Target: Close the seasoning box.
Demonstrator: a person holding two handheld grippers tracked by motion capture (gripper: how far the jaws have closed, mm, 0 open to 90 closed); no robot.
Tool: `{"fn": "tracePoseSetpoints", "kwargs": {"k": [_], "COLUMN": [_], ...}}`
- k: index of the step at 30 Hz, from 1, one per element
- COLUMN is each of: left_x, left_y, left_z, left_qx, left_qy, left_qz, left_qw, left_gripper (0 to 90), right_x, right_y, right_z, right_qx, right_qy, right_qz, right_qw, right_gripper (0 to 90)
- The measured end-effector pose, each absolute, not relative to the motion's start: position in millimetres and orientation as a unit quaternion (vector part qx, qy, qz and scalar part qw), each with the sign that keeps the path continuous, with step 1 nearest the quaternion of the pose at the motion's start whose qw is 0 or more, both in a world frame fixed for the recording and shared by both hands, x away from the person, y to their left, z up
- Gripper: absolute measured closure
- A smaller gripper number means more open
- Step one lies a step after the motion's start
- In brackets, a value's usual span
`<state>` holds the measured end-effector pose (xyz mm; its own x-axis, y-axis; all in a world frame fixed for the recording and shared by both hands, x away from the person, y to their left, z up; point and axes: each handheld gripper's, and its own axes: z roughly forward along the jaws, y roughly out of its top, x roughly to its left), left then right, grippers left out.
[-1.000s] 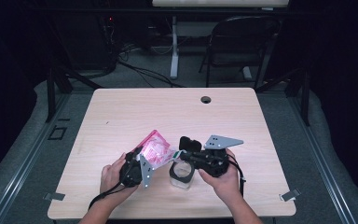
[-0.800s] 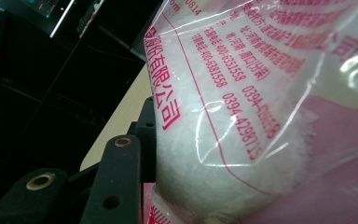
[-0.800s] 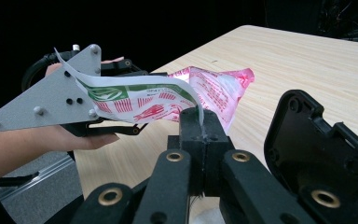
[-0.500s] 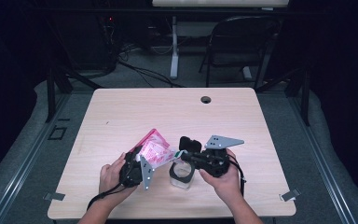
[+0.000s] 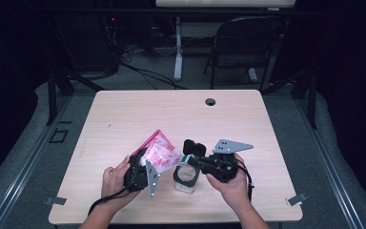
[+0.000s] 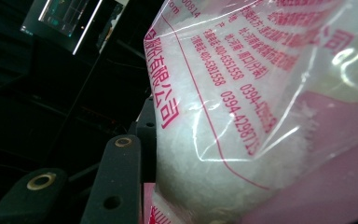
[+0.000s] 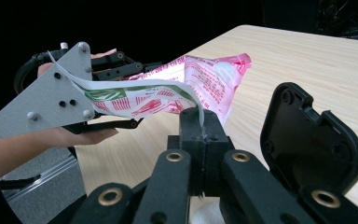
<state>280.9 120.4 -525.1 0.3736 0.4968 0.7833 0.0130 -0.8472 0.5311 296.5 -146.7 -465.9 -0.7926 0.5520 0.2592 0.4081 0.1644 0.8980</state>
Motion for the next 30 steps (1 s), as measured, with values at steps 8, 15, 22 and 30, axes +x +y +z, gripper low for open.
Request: {"fn": "tracePoseSetpoints", "kwargs": {"k": [8,15,22,30], "left_x": [279.3,278.5,277.6,276.1], "left_y": [118.9,117.8,116.7,115.8], "left_z": [-523.3,-521.5,-520.2,-519.9], "left_qx": [0.793,0.791,0.789,0.786], "left_qy": [0.148,0.136,0.124,0.113], "left_qz": [0.551,0.560,0.569,0.581], "left_qw": [0.214,0.206,0.195,0.180], "left_gripper": [62.8,62.9,63.0,63.2], "right_x": [294.7,294.0,294.4,294.2], "right_y": [-149.3,-150.0,-151.0,-151.0], "right_z": [-467.0,-467.3,-468.2,-468.8], "right_qx": [0.316,0.319,0.319,0.318], "right_qy": [0.760,0.760,0.762,0.765], "right_qz": [0.563,0.562,0.558,0.556], "right_qw": [0.066,0.069,0.072,0.071], "right_gripper": [90.0,90.0,90.0,90.0]}}
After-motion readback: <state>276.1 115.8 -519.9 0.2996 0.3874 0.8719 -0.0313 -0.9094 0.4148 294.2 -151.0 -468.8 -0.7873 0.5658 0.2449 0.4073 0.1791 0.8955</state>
